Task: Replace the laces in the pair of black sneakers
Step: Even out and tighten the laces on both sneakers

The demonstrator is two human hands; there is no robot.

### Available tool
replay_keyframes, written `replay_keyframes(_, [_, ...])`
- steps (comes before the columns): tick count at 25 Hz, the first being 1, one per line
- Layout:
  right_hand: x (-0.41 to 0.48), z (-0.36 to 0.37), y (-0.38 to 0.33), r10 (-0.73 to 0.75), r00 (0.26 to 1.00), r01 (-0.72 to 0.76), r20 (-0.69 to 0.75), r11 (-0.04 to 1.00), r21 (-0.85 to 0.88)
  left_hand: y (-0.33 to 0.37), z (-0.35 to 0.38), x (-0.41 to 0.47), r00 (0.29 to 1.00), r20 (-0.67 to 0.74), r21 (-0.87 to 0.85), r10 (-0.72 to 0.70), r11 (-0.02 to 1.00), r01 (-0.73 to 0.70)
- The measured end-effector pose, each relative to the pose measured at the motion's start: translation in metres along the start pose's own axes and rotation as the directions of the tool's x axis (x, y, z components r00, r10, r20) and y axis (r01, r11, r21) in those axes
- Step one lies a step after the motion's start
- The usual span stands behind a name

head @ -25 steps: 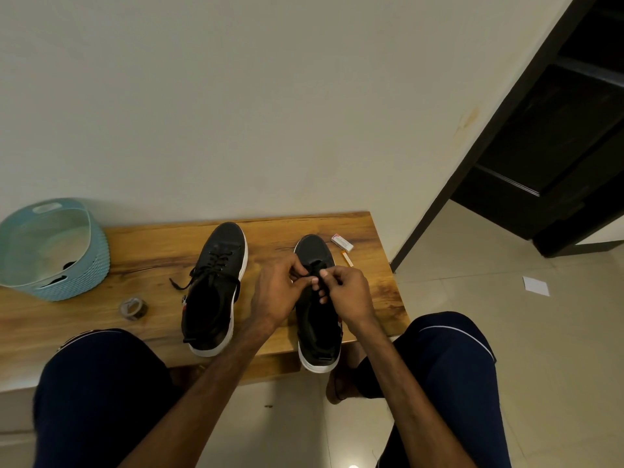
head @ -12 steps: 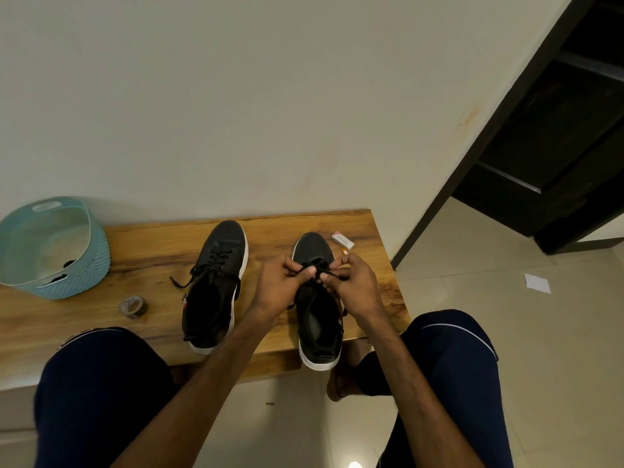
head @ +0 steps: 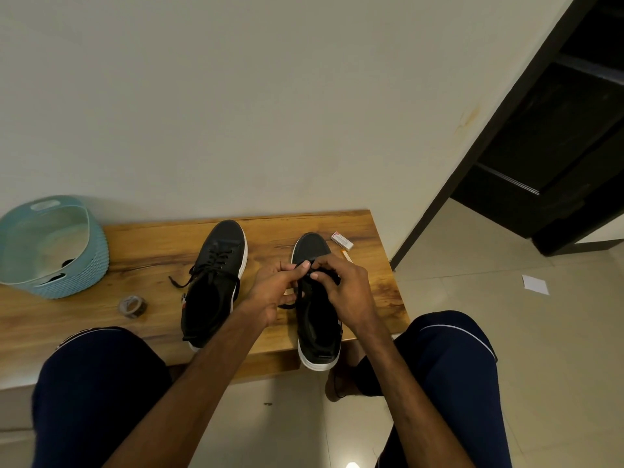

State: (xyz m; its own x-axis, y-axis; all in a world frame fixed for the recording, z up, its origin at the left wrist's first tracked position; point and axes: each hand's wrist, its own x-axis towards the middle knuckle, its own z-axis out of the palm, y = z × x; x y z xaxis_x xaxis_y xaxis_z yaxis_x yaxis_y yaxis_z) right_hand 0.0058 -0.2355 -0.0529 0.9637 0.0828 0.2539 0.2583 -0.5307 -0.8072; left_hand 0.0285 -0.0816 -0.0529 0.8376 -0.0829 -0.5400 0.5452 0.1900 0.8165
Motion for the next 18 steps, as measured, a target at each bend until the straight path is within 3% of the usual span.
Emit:
replay_keyframes(5, [0.002,-0.006,0.007,0.071,0.997,-0.072,-0.021,0.997,-0.034,0.003,-0.005,0.002,0.994,0.052,-0.018,-0.092,0.995,0.093])
replay_keyframes(9, [0.002,-0.007,0.010,0.128,0.992,-0.129,-0.021,0.990,-0.052,0.000,-0.008,0.008,0.984,0.064,-0.162,-0.166,0.971,0.174])
replay_keyframes(18, [-0.002,-0.036,0.015,0.260,0.944,-0.291,-0.200,0.946,-0.145,-0.004,-0.014,0.014,0.980,-0.198,-0.023,-0.011,1.000,0.006])
